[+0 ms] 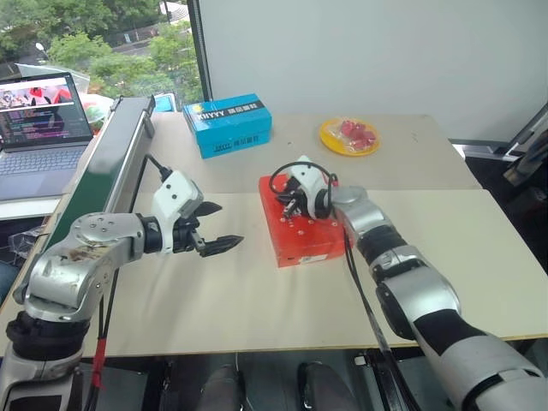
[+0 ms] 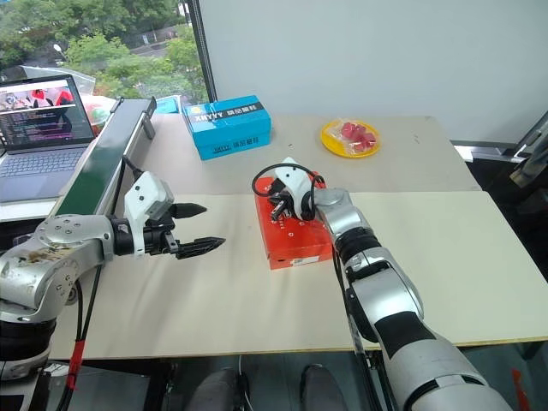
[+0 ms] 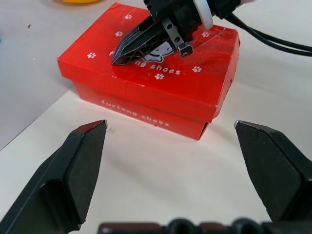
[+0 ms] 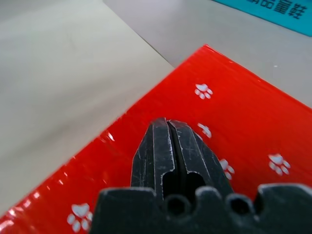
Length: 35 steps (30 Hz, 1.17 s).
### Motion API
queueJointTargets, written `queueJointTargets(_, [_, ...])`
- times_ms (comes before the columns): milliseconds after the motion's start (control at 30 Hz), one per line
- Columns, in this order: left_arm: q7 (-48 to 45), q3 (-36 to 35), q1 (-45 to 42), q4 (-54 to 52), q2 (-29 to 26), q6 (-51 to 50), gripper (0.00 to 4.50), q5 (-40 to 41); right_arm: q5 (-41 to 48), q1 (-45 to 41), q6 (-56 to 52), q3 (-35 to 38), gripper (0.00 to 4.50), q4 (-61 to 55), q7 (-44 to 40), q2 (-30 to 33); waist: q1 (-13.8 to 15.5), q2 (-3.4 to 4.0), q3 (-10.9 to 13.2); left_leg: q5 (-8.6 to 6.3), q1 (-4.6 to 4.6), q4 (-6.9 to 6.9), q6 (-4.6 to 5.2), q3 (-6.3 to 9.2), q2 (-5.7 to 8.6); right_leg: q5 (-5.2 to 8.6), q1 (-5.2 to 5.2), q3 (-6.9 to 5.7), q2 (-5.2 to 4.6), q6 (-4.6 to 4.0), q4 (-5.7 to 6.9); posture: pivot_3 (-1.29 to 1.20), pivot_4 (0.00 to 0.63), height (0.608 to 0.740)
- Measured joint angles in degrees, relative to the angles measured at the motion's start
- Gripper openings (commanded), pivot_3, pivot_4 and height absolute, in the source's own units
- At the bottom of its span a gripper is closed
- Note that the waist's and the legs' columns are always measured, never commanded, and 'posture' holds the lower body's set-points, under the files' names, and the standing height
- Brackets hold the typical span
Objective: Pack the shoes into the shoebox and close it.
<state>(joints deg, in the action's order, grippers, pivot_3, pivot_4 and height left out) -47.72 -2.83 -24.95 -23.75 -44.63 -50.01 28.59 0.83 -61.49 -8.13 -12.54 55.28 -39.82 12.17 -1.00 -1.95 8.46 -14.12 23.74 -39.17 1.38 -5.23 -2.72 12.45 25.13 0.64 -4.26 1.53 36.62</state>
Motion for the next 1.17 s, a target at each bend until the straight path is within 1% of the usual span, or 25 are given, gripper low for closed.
queueJointTargets(67, [0.0,0.6,-0.8,1.0,0.3,1.2,4.50,-0.2,0.5,1.9,-1.2,1.7,0.83,-3.2,-0.1,1.0,0.1,0.00,0.0,0.00,0.01,0.00,0.00,0.00,0.00,0.00,0.00,0.00,0.00,0.00,0.01,0.00,0.150,0.740])
queueJointTargets(100, [-0.1,1.2,-1.3,1.5,0.5,1.7,4.50,-0.5,0.8,2.8,-2.6,2.3,1.20,-5.5,-0.2,1.7,0.1,0.00,0.0,0.00,0.01,0.00,0.00,-0.01,0.00,0.00,0.01,0.01,0.00,0.00,0.00,0.00,0.150,0.740])
queueJointTargets(200, [-1.1,3.8,-1.6,3.1,1.9,7.2,4.50,-2.3,2.3,9.0,-8.4,5.0,2.22,-22.3,-0.9,8.3,0.6,0.04,0.0,-0.02,0.09,0.00,0.04,0.01,0.06,0.00,0.03,-0.04,-0.08,0.01,-0.02,0.00,0.150,0.740])
queueJointTargets(233, [-1.2,4.4,-1.2,3.4,2.8,8.9,4.50,-2.9,2.7,10.6,-10.5,6.3,2.63,-26.9,-1.0,10.5,0.7,0.04,0.0,-0.04,0.09,-0.01,0.06,0.01,0.05,0.01,0.03,-0.03,-0.08,0.01,-0.04,0.00,0.150,0.740])
queueJointTargets(300, [-0.8,5.0,-1.1,4.4,5.2,11.9,4.50,-3.9,3.2,14.6,-14.9,9.0,3.28,-36.1,-0.9,14.5,0.7,0.03,0.0,-0.05,0.09,-0.01,0.09,0.00,0.05,0.01,0.01,-0.03,-0.07,0.01,-0.08,0.00,0.150,0.740])
queueJointTargets(333, [-0.5,5.0,-0.9,4.8,5.7,12.9,4.50,-4.1,3.8,16.2,-16.4,9.9,3.57,-39.2,-0.9,15.9,0.8,0.02,0.0,-0.05,0.08,-0.01,0.09,-0.01,0.05,0.01,0.00,-0.03,-0.05,0.01,-0.08,0.00,0.150,0.740])
queueJointTargets(400, [-0.3,5.5,-0.5,6.1,6.4,15.6,4.50,-5.8,4.7,21.0,-18.9,12.4,4.29,-45.4,-0.7,18.7,0.7,0.02,0.0,-0.05,0.00,0.00,0.09,-0.05,0.07,0.01,-0.01,0.01,-0.05,0.00,-0.11,0.00,0.150,0.740])
queueJointTargets(433, [0.0,5.6,0.0,6.8,6.7,17.0,4.50,-6.5,5.1,23.3,-20.3,14.0,4.44,-47.4,-0.4,19.6,0.5,0.02,0.0,-0.06,-0.04,0.01,0.10,-0.08,0.06,0.02,-0.06,0.03,-0.03,-0.01,-0.42,0.00,0.150,0.740])
queueJointTargets(500, [0.4,6.0,0.8,8.6,8.2,19.6,4.50,-7.9,5.7,29.1,-21.8,17.0,4.44,-51.1,0.7,21.9,0.4,0.03,0.0,-0.06,-0.04,0.03,0.10,-0.08,0.07,0.02,-0.08,0.03,-0.03,-0.01,-0.46,0.00,0.150,0.740])
queueJointTargets(567, [0.8,6.2,1.9,10.5,8.5,21.1,4.50,-8.8,6.5,34.0,-22.4,19.3,4.44,-52.8,1.0,23.4,0.4,0.02,0.0,-0.06,-0.02,0.03,0.11,-0.09,0.07,0.01,-0.07,0.06,-0.03,0.00,-0.50,0.00,0.150,0.740])
queueJointTargets(633, [0.9,5.9,3.7,12.4,9.0,23.5,4.50,-9.4,8.8,39.7,-22.4,22.9,4.44,-54.8,1.0,23.4,0.3,0.02,0.0,-0.07,-0.03,0.04,0.12,-0.06,0.06,0.01,-0.07,0.08,-0.01,0.00,-0.53,0.00,0.150,0.740])
queueJointTargets(700, [1.3,5.5,5.9,13.9,10.3,25.5,4.50,-9.7,9.7,43.4,-22.0,25.0,4.44,-55.3,1.6,23.0,0.3,0.03,0.0,-0.07,-0.07,0.04,0.13,-0.05,0.06,0.01,-0.09,0.11,-0.03,0.00,-0.51,0.00,0.150,0.740])
queueJointTargets(767, [2.1,5.4,8.3,15.7,11.2,28.1,4.50,-10.7,9.7,46.1,-20.7,26.6,4.44,-55.6,3.4,22.1,0.2,0.03,0.0,-0.07,-0.19,0.07,0.13,-0.04,0.06,0.01,-0.14,0.14,-0.03,0.00,-0.50,0.00,0.150,0.740])
queueJointTargets(800, [3.3,4.7,10.7,16.7,12.3,29.5,4.50,-11.1,9.4,48.1,-19.5,27.4,4.44,-55.8,5.5,21.4,0.2,0.03,0.0,-0.08,-0.32,0.12,0.14,-0.04,0.05,0.01,-0.23,0.15,-0.03,0.00,-0.51,0.00,0.150,0.740])
queueJointTargets(833, [4.6,3.9,12.7,17.8,13.7,30.9,4.50,-11.5,8.8,49.6,-18.4,27.7,4.44,-55.9,7.6,20.5,0.2,0.03,0.0,-0.08,-0.37,0.16,0.14,-0.03,0.04,0.01,-0.27,0.15,-0.03,0.00,-0.52,0.00,0.150,0.740])
queueJointTargets(933, [7.3,3.4,15.0,19.9,16.0,33.3,4.50,-12.3,7.5,51.8,-16.3,27.3,4.44,-55.8,11.1,18.2,0.3,0.04,0.0,-0.08,-0.41,0.15,0.13,0.00,0.06,0.01,-0.31,0.15,-0.06,0.00,-0.51,0.00,0.150,0.740])
queueJointTargets(1000, [11.4,1.5,16.0,21.1,20.3,36.1,4.50,-12.8,6.6,53.7,-13.0,26.7,4.44,-55.4,13.8,15.4,0.3,0.01,-0.1,-0.10,-0.54,0.17,0.17,0.08,0.04,0.01,-0.53,0.10,-0.05,0.01,-0.60,0.00,0.150,0.740])
queueJointTargets(1100, [14.3,0.9,17.5,22.6,22.4,39.0,4.50,-13.8,5.8,54.9,-10.8,26.0,4.44,-53.8,15.7,13.6,0.3,0.06,-0.1,-0.13,-0.63,0.18,0.22,0.14,0.06,0.01,-0.63,0.12,-0.09,0.01,-0.64,0.00,0.150,0.740])
queueJointTargets(1167, [16.3,1.3,21.0,24.5,24.4,42.2,4.50,-15.5,4.9,55.7,-8.7,25.6,4.44,-52.2,17.6,11.9,0.3,0.06,-0.1,-0.18,-0.80,0.21,0.28,0.13,0.04,0.03,-0.80,0.14,-0.09,0.03,-0.70,0.00,0.150,0.740])
